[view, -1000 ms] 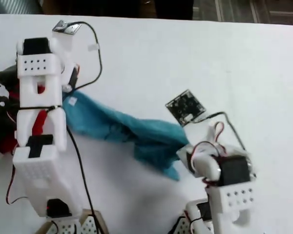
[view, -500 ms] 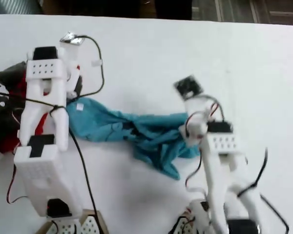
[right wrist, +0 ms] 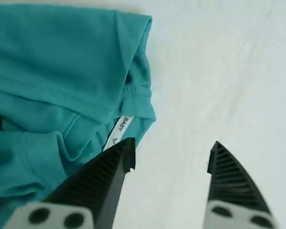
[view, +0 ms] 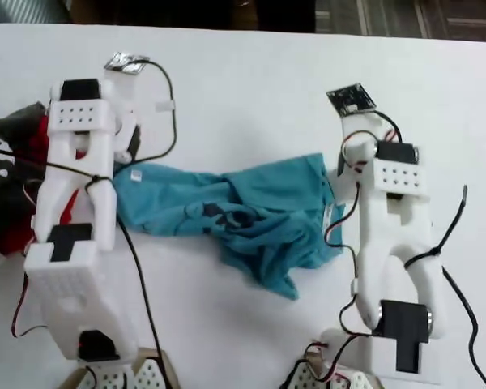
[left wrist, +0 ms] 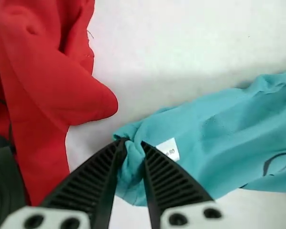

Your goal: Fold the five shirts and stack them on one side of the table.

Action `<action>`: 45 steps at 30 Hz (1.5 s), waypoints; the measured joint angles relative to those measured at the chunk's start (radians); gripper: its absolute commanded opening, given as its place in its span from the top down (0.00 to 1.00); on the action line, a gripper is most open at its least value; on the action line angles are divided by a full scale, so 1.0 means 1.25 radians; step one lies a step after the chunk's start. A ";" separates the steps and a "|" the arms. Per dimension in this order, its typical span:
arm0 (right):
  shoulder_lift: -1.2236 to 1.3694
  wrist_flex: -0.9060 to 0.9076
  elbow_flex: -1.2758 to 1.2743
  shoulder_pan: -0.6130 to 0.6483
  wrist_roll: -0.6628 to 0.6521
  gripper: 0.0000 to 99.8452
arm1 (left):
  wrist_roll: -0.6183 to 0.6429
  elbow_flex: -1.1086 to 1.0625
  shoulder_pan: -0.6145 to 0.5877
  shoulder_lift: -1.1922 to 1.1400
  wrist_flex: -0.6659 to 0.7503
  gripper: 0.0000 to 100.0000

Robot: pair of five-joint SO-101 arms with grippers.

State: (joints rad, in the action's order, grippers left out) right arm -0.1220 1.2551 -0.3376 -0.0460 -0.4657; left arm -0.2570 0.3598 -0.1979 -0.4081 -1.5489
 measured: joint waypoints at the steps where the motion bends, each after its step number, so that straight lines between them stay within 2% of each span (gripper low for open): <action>1: -0.004 0.021 0.000 0.014 -0.012 0.76 | 0.000 0.000 -0.001 0.000 0.002 0.98; 4: -0.023 0.044 -0.010 0.056 -0.063 0.76 | 0.000 0.000 0.000 0.000 0.004 0.98; 6: -0.026 0.032 -0.032 0.077 -0.065 0.81 | 0.000 0.000 0.000 0.000 0.004 0.98; 10: 0.001 -0.028 -0.053 0.081 0.041 0.92 | 0.000 0.000 0.000 0.000 0.004 0.98; 12: 0.044 -0.039 -0.053 0.092 0.092 0.91 | 0.000 0.000 0.000 0.000 0.004 0.98; 18: 0.174 -0.047 -0.043 0.142 0.157 0.89 | 0.000 0.000 0.000 0.000 0.004 0.98; 26: 0.318 -0.014 0.106 0.144 0.245 0.89 | 0.000 0.000 0.000 0.000 0.004 0.98; 32: 0.363 0.031 0.191 0.142 0.257 0.90 | 0.000 0.000 0.000 0.000 0.004 0.98; 35: 0.363 0.063 0.220 0.142 0.257 0.99 | 0.000 0.000 0.000 0.000 0.004 0.98; 45: 0.363 0.072 0.281 0.092 0.257 0.98 | 0.000 0.000 0.000 0.000 0.004 0.98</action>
State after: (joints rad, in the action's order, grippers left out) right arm 0.3322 1.3456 0.0138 0.0690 -0.1450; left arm -0.2570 0.3598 -0.1979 -0.4081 -1.5443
